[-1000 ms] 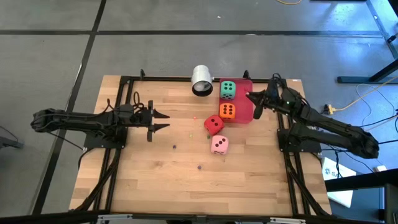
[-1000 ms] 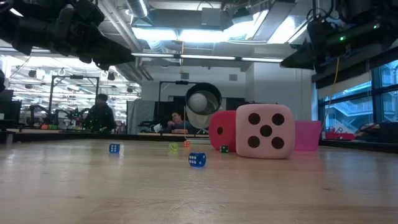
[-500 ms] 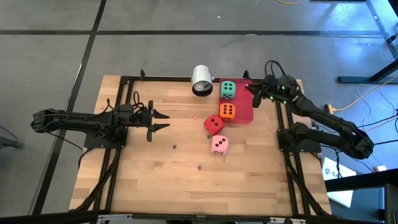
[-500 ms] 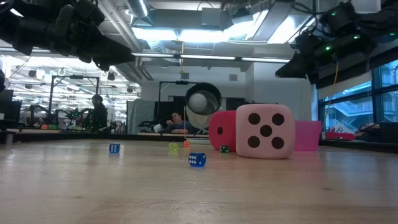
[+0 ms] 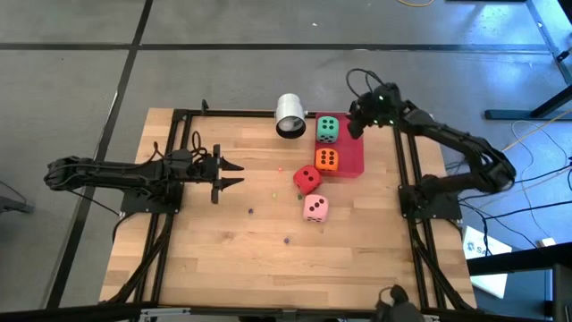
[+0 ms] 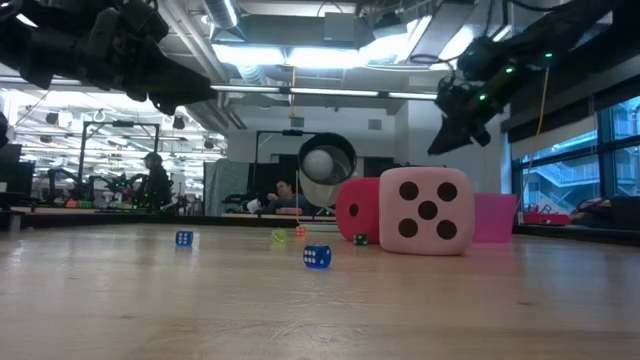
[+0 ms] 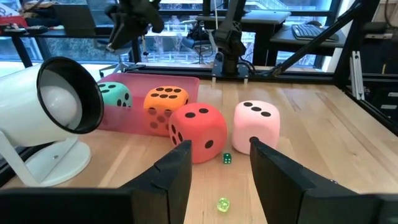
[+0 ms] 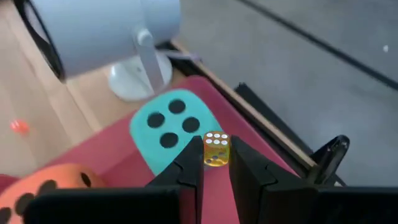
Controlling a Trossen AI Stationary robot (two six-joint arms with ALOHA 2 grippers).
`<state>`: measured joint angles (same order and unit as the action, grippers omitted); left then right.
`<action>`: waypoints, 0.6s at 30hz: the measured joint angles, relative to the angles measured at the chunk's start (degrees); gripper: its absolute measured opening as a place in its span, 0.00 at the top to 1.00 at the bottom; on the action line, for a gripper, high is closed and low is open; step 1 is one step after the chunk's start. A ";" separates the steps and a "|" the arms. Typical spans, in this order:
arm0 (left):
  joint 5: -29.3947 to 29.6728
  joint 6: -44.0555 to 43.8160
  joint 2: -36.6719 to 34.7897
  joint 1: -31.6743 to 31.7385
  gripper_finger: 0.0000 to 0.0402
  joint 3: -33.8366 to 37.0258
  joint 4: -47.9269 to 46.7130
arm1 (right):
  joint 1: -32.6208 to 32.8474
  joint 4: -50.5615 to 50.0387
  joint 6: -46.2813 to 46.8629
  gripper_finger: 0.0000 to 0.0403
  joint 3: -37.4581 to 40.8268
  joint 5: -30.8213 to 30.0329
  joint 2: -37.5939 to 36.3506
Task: Pick & Place Dice
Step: Put the small yellow dice into the red bin
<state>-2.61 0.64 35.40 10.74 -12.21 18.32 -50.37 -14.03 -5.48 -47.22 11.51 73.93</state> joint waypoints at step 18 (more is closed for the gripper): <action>0.22 0.16 0.00 -0.02 0.61 0.00 -0.12 | 0.11 -27.79 -12.66 0.87 -25.13 -12.80 24.38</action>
<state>-2.39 0.80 35.40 10.72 -12.21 18.20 -50.26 -41.82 -18.15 -72.36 -1.29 98.31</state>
